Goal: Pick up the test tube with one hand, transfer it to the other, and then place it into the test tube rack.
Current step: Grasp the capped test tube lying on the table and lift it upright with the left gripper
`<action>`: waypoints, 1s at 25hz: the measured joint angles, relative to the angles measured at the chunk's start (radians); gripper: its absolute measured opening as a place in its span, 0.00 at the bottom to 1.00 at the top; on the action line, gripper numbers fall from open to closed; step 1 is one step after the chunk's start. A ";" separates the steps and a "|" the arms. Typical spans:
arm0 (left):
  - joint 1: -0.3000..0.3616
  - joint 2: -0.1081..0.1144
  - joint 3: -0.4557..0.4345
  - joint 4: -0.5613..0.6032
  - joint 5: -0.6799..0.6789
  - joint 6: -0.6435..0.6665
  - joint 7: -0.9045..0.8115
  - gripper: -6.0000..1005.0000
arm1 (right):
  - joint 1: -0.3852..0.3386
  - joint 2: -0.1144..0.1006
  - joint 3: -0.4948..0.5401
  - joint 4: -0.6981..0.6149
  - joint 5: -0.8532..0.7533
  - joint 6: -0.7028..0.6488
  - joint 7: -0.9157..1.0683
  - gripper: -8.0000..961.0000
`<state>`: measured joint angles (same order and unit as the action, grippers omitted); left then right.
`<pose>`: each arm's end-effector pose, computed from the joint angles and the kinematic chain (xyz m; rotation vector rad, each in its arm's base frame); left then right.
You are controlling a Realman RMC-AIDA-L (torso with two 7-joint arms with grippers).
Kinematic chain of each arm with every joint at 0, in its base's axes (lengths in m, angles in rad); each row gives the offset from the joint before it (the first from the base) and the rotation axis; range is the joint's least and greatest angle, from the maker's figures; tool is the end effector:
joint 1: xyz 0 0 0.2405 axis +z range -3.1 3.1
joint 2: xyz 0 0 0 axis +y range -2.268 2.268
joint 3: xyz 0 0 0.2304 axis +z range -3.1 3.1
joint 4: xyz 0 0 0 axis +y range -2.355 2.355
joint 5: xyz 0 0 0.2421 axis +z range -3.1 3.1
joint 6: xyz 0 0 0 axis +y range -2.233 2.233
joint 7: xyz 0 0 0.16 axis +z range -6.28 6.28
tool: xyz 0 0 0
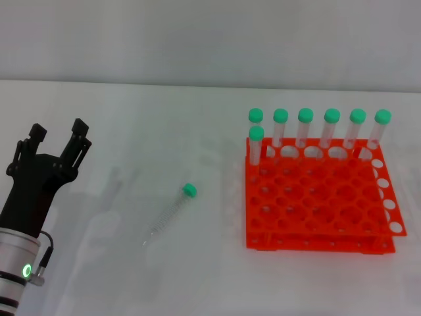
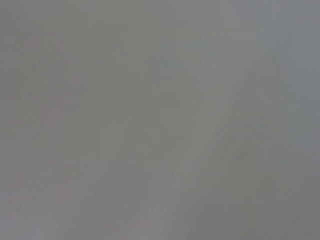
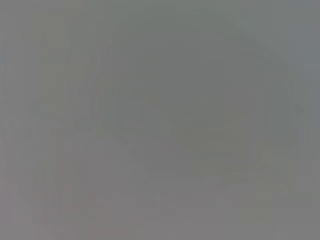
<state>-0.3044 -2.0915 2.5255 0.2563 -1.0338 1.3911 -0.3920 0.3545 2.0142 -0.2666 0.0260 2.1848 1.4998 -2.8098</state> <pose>-0.3124 0.3026 -0.0302 -1.4875 -0.7153 -1.0719 0.3796 0.2987 0.0752 -1.2580 0.4749 0.8214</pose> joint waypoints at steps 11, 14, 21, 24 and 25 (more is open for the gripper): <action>0.026 0.002 -0.025 0.009 -0.081 0.063 -0.034 0.88 | -0.063 -0.011 -0.102 -0.092 -0.023 -0.056 0.089 0.88; 0.027 0.000 -0.014 0.007 -0.080 0.059 -0.035 0.88 | -0.077 -0.014 -0.173 -0.172 -0.040 -0.118 0.187 0.88; 0.027 -0.001 0.030 0.018 -0.081 0.045 -0.082 0.88 | -0.115 -0.020 -0.192 -0.252 -0.053 -0.139 0.280 0.88; -0.002 0.010 0.025 0.026 -0.081 0.014 -0.158 0.88 | -0.119 -0.020 -0.194 -0.268 -0.053 -0.138 0.292 0.88; -0.020 0.015 0.024 0.014 -0.078 -0.004 -0.198 0.88 | -0.120 -0.020 -0.194 -0.270 -0.053 -0.138 0.293 0.88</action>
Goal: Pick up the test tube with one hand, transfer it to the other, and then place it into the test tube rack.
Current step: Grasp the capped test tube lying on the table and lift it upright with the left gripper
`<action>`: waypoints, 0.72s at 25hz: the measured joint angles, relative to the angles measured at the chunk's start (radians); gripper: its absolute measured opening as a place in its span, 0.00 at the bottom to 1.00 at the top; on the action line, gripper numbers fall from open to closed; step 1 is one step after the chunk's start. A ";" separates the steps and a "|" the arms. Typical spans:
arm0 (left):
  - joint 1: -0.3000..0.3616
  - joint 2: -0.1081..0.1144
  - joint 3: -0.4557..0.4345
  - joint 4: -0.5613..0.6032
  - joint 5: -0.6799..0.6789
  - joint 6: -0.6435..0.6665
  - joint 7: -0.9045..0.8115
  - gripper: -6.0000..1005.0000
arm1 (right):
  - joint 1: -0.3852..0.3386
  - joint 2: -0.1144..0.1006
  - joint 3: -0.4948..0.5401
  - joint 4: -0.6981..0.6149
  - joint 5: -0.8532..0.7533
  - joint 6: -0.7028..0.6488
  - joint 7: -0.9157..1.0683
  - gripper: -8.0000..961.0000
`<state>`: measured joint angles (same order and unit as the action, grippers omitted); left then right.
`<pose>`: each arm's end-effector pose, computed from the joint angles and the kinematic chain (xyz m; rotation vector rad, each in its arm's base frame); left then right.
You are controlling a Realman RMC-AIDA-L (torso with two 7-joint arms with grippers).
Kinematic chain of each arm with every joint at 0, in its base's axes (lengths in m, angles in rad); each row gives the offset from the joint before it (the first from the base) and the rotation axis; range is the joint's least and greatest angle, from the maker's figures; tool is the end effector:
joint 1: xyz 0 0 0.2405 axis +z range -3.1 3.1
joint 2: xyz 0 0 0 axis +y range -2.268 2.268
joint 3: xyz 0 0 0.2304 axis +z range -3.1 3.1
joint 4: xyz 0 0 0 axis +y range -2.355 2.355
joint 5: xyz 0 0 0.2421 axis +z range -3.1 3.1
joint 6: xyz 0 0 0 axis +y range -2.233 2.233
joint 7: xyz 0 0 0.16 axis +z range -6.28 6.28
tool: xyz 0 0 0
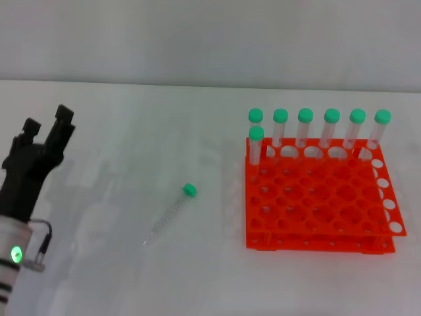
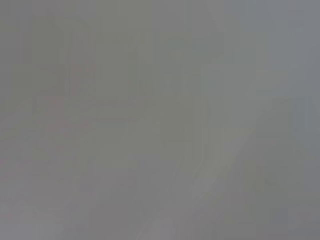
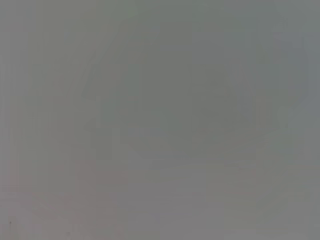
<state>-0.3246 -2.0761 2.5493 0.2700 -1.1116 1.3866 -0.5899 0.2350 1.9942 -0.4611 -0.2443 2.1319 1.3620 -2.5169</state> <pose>-0.3134 0.3111 -0.0211 -1.3932 -0.8752 -1.2330 0.4095 0.2875 0.1110 -1.4301 0.5536 0.7754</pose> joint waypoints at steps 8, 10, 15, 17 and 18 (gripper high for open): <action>-0.253 0.073 0.003 -0.373 0.252 -0.077 -0.598 0.88 | 0.007 0.002 -0.005 -0.001 0.000 0.001 -0.001 0.88; -0.319 0.093 0.022 -0.464 0.340 -0.071 -0.723 0.88 | 0.008 0.002 -0.005 -0.002 0.000 0.001 -0.004 0.88; -0.440 0.130 0.253 -0.629 0.412 -0.051 -0.982 0.88 | 0.015 0.004 -0.004 -0.002 0.004 0.001 -0.008 0.88; -0.491 0.136 0.299 -0.707 0.487 -0.014 -1.078 0.88 | 0.020 0.004 -0.001 -0.003 0.005 0.002 -0.008 0.88; -0.526 0.138 0.300 -0.758 0.553 0.022 -1.120 0.88 | 0.022 0.005 0.000 -0.003 0.006 0.002 -0.009 0.88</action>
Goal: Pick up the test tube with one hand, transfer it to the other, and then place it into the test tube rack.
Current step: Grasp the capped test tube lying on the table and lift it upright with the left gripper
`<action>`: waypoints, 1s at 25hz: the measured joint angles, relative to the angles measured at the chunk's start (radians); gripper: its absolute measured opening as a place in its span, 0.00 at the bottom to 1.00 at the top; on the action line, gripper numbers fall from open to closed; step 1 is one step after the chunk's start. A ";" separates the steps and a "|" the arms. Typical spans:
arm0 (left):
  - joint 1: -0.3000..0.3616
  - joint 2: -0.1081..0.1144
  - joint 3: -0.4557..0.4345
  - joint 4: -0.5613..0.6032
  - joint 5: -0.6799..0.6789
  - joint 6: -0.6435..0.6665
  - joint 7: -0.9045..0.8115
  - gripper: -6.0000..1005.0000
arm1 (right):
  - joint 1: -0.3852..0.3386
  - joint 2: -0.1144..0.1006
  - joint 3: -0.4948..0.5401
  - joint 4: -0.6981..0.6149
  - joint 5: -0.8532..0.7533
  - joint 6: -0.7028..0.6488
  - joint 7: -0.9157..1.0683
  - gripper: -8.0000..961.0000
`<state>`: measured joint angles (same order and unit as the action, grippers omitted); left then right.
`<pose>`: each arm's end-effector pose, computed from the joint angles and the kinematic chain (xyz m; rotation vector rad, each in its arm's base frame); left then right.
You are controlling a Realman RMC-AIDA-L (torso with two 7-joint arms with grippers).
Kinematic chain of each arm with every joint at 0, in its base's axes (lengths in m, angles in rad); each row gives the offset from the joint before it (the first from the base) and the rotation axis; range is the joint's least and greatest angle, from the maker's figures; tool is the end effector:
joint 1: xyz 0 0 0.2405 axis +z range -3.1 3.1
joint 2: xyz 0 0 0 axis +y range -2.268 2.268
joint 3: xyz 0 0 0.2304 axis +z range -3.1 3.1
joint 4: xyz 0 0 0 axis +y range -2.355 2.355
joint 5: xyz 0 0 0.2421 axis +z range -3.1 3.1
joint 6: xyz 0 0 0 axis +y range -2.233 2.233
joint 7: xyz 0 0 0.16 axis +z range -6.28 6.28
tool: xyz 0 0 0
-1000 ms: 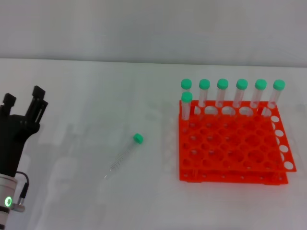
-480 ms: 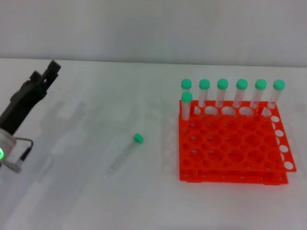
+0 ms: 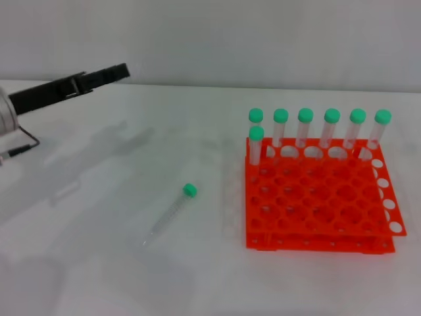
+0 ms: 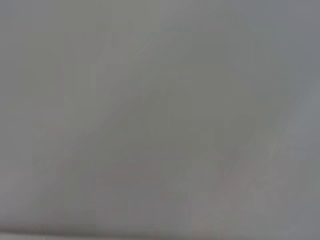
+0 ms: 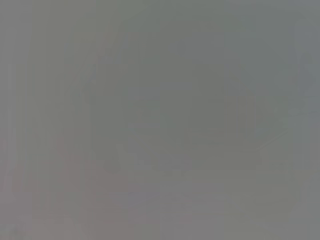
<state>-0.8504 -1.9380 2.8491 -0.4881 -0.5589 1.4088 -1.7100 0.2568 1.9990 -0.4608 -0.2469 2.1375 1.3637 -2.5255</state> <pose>-0.2749 0.4315 0.0794 -2.1476 -1.2050 -0.9133 0.4023 0.2964 0.1104 -1.4336 0.5321 0.7913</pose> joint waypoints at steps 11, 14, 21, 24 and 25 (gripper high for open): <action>-0.317 0.007 -0.001 -0.214 0.655 0.179 -0.371 0.88 | 0.028 0.001 0.005 0.000 0.004 0.000 -0.003 0.88; -0.367 0.001 -0.001 -0.212 0.768 0.170 -0.431 0.88 | 0.039 0.001 0.005 0.000 0.004 -0.004 -0.004 0.88; -0.491 -0.037 -0.002 -0.149 1.080 0.105 -0.602 0.88 | 0.055 -0.001 0.008 0.000 0.004 -0.015 -0.007 0.88; -0.520 -0.049 -0.002 -0.076 1.163 0.058 -0.659 0.88 | 0.058 -0.005 0.014 0.000 0.005 -0.020 -0.007 0.88; -0.526 -0.054 -0.002 -0.058 1.182 0.040 -0.679 0.88 | 0.060 -0.005 0.019 0.000 0.005 -0.021 -0.007 0.88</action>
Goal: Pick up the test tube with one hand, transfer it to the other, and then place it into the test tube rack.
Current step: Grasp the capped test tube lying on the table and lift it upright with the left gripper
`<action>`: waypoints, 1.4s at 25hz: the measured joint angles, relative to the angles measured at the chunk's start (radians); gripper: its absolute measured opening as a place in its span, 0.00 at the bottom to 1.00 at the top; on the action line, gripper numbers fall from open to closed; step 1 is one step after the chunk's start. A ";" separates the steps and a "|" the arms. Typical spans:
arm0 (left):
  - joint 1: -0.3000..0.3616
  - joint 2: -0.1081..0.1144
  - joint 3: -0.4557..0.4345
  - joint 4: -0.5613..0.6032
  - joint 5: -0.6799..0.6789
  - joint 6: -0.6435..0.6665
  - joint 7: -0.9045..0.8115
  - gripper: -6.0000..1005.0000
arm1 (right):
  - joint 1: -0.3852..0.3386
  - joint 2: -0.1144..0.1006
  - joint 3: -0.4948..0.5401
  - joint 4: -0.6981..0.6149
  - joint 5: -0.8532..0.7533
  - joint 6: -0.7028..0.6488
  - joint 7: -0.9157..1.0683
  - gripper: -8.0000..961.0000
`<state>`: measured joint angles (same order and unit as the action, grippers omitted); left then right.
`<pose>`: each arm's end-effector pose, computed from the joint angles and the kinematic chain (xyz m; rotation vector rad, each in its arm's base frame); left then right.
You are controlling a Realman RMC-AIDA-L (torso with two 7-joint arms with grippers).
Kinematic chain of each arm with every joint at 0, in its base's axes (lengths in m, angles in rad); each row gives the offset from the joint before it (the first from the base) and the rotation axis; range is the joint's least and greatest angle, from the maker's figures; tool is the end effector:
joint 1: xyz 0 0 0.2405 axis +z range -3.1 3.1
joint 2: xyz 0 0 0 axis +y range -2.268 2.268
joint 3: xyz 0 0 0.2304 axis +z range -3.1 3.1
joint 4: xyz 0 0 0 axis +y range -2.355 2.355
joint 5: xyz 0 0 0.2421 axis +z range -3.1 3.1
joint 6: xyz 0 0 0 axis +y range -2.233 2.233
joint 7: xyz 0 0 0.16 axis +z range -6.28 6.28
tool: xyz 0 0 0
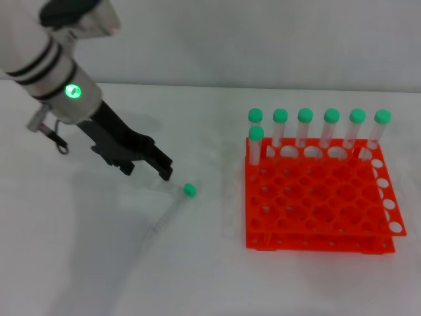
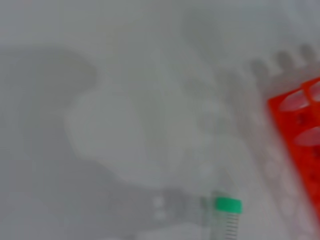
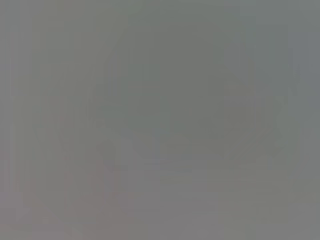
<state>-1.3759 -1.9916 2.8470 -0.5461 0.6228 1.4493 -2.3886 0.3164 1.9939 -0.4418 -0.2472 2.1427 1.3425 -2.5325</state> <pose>-0.1861 0.4468 0.0255 -2.3505 -1.5432 0.4164 0.3898 0.3197 0.1160 -1.4282 0.5003 0.8150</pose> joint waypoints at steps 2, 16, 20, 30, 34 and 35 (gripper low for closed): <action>-0.009 -0.009 0.000 0.038 0.043 -0.040 -0.040 0.88 | 0.004 0.000 0.012 -0.001 0.000 -0.005 0.000 0.88; -0.047 -0.078 0.000 0.200 0.269 -0.152 -0.200 0.71 | 0.018 0.000 0.017 -0.026 0.000 -0.018 0.000 0.88; -0.045 -0.081 -0.001 0.238 0.309 -0.168 -0.230 0.70 | 0.019 0.000 0.017 -0.026 0.000 -0.019 0.000 0.88; -0.019 -0.084 -0.002 0.275 0.349 -0.214 -0.240 0.68 | 0.014 0.003 0.017 -0.026 0.000 -0.014 0.000 0.88; -0.016 -0.084 -0.002 0.288 0.353 -0.233 -0.238 0.67 | 0.013 0.004 0.017 -0.026 0.000 -0.013 0.000 0.88; -0.015 -0.084 -0.002 0.291 0.353 -0.237 -0.238 0.66 | 0.013 0.006 0.017 -0.026 0.001 -0.013 0.001 0.88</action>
<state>-1.3904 -2.0756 2.8454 -0.2546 0.9754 1.2121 -2.6262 0.3297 1.9994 -0.4248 -0.2731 2.1434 1.3297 -2.5319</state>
